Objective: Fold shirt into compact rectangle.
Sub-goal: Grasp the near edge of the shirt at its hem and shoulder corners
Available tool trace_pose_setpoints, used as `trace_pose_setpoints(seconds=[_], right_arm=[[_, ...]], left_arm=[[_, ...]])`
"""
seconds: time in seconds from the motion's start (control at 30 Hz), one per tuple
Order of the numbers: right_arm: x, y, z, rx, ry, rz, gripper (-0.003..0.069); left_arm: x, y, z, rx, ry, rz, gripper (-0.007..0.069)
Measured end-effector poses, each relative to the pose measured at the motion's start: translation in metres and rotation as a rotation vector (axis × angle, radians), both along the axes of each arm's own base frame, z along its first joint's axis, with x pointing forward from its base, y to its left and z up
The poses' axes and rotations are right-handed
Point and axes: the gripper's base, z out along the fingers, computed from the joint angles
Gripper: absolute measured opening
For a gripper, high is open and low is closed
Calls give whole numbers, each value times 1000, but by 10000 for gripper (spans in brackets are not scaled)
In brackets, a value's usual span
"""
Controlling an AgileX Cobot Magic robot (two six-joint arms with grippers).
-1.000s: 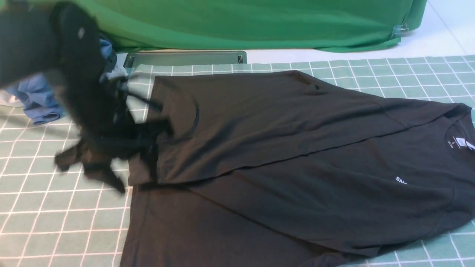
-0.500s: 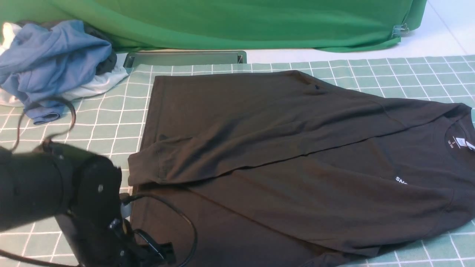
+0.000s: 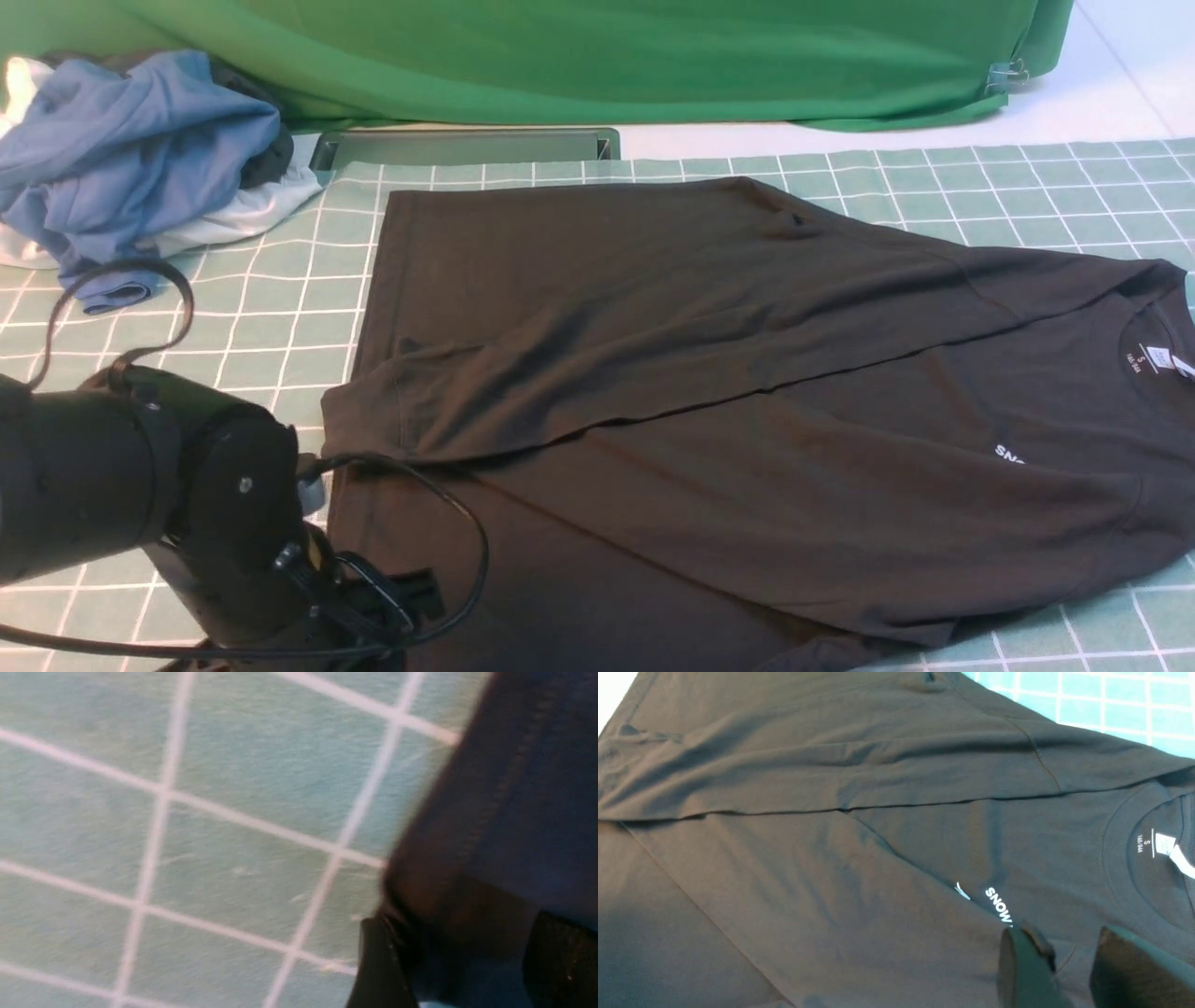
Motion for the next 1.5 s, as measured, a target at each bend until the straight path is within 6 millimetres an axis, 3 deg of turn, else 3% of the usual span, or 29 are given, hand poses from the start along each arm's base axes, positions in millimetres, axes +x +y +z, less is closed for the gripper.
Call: trace_pose_setpoints(seconds=[0.2, 0.5, 0.83, 0.9, 1.07, 1.17, 1.37, 1.5], right_arm=[[0, 0, 0, 1, 0, -1, 235], [0, 0, 0, 4, 1, -4, 235], [0, 0, 0, 9, 3, -9, 235], [0, 0, 0, 10, 3, -9, 235], [0, 0, 0, 10, 6, -10, 235], [-2, 0, -2, 9, 32, -5, 235], [-3, 11, -11, 18, 155, 73, 242], [8, 29, -34, -26, 274, 187, 294]], left_arm=[[0, 12, 1, 45, 46, -8, 381], [-1, 2, -6, -82, 8, -12, 381], [-1, 3, -12, -60, 31, -36, 375], [-1, 4, -12, -53, 31, -43, 340], [-1, 5, -12, -46, 34, -47, 114], [1, 5, -10, -35, 36, -43, 33], [2, 9, -3, -4, 4, -68, 20], [2, 13, 6, 9, -60, -90, 20]])
